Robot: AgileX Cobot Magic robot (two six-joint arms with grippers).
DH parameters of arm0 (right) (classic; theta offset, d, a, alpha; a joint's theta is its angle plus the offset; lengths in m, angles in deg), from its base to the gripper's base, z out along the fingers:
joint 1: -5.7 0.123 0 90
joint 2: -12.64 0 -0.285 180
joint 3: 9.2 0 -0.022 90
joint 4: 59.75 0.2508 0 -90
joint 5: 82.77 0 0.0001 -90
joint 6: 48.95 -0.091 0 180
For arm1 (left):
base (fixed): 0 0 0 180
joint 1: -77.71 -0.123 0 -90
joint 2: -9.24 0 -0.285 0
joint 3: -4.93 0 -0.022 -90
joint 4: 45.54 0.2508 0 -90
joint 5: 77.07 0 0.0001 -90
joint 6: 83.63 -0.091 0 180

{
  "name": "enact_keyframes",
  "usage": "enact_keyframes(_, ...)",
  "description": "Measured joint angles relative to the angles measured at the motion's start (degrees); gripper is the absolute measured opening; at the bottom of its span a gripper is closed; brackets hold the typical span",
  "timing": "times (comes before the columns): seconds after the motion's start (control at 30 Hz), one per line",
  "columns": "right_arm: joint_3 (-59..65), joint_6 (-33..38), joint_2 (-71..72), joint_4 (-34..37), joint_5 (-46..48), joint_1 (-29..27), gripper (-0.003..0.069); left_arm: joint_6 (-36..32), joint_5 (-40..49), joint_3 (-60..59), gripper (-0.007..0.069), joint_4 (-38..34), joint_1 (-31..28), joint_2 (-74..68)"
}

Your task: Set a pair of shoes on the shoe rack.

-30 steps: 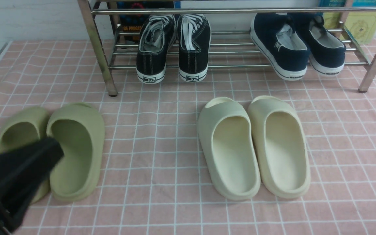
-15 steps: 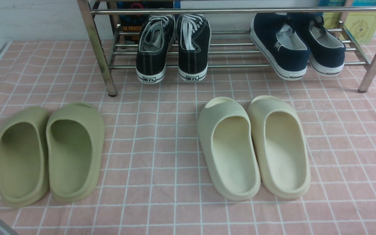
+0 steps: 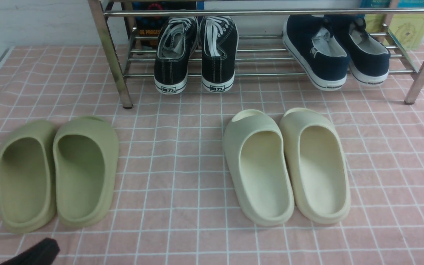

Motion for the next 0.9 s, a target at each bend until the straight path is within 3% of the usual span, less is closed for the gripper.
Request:
enact_keyframes(0.23,0.00,0.00,0.00,0.00,0.00,0.00,0.0240,-3.38,4.64,0.00,0.0018,-2.38,-11.57,1.35)
enact_keyframes(0.37,0.00,0.00,0.00,0.00,0.00,0.00,0.0240,-3.91,13.55,0.12,0.0018,-7.11,-11.90,1.39)
enact_keyframes(0.6,0.00,0.00,0.00,0.00,0.00,0.00,0.0240,-8.34,14.66,0.32,0.0018,-9.45,-11.89,1.39)
enact_keyframes(0.9,0.00,0.00,0.00,0.02,0.00,0.00,0.0240,-8.84,14.72,0.36,0.0022,-9.68,-11.89,1.39)
